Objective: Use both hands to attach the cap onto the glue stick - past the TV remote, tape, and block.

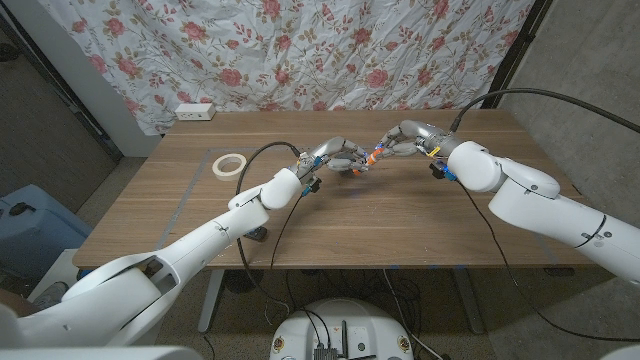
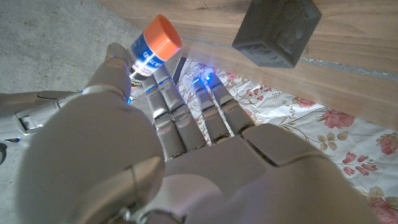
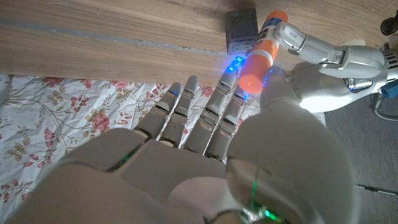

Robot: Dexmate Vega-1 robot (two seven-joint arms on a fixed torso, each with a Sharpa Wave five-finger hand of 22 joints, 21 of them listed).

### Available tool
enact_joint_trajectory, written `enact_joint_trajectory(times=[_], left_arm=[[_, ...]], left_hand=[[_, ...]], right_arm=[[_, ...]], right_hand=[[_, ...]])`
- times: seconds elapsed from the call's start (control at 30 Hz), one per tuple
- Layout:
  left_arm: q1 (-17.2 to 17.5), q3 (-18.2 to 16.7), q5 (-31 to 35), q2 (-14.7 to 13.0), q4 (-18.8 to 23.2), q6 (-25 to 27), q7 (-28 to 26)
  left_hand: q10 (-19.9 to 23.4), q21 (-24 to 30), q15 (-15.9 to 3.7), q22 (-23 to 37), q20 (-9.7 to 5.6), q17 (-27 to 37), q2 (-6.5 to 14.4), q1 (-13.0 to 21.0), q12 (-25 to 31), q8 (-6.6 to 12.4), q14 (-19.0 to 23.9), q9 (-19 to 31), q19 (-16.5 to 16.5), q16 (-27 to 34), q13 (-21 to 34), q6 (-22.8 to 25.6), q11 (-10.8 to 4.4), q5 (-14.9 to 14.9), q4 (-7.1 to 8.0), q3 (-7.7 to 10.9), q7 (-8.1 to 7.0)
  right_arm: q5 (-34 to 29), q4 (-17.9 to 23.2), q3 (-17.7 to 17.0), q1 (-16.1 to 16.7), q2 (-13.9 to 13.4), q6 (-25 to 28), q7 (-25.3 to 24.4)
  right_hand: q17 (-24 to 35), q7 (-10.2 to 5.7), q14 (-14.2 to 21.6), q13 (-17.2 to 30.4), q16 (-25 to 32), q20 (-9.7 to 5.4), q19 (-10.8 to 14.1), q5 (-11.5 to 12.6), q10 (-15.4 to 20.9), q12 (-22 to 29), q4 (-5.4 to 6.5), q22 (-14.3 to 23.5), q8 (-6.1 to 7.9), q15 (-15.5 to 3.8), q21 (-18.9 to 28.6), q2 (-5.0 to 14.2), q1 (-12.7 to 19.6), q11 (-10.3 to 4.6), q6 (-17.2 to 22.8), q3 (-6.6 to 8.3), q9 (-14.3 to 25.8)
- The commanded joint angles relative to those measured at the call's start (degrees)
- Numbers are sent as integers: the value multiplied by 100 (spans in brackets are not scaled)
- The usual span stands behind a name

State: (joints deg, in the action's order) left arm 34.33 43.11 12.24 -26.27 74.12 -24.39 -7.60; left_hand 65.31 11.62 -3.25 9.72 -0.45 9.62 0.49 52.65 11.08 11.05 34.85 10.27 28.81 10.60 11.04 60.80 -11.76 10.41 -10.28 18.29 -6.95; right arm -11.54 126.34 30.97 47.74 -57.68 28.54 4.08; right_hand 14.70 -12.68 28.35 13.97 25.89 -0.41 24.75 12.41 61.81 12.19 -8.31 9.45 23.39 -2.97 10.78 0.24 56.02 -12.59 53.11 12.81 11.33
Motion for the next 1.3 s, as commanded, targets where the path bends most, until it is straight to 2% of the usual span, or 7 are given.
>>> enact_joint_trajectory(times=[0.03,0.33,0.9,1.3], left_arm=[[47,-24,53,-11,49,20,-103],[47,-16,29,-9,20,2,-75],[131,-52,27,-72,158,94,-88],[95,-46,12,-63,86,58,-59]], left_hand=[[171,-22,-764,23,-34,11,220,133,53,95,71,100,58,24,12,290,-56,33,67,125,193],[265,-19,-787,22,-57,17,222,147,65,107,129,96,78,44,7,352,-44,31,60,134,221],[273,-23,-793,22,-61,12,209,145,41,93,169,94,77,39,4,352,-46,29,59,149,228],[259,-26,-800,23,-59,7,192,142,20,85,172,93,76,27,3,354,-44,26,57,156,213]], right_arm=[[-55,-2,42,-2,61,9,12],[-87,13,20,28,89,32,-60],[-34,15,-31,23,59,-26,-5],[60,7,-33,-49,-8,-29,192]], right_hand=[[14,-9,19,26,26,9,33,2,-36,-6,-5,15,33,-722,10,23,29,-3,60,-18,31],[1,-11,23,16,6,16,39,-2,-106,-38,4,16,5,-703,9,-3,-3,8,28,-41,29],[-39,-7,-119,-41,-201,129,-33,80,-683,-142,45,18,-355,-706,-7,-257,-266,14,-595,-177,-2],[-20,-2,-428,-62,-401,247,-184,233,-1215,-162,70,19,-640,-473,-23,-400,-448,28,-1134,-267,-1]])
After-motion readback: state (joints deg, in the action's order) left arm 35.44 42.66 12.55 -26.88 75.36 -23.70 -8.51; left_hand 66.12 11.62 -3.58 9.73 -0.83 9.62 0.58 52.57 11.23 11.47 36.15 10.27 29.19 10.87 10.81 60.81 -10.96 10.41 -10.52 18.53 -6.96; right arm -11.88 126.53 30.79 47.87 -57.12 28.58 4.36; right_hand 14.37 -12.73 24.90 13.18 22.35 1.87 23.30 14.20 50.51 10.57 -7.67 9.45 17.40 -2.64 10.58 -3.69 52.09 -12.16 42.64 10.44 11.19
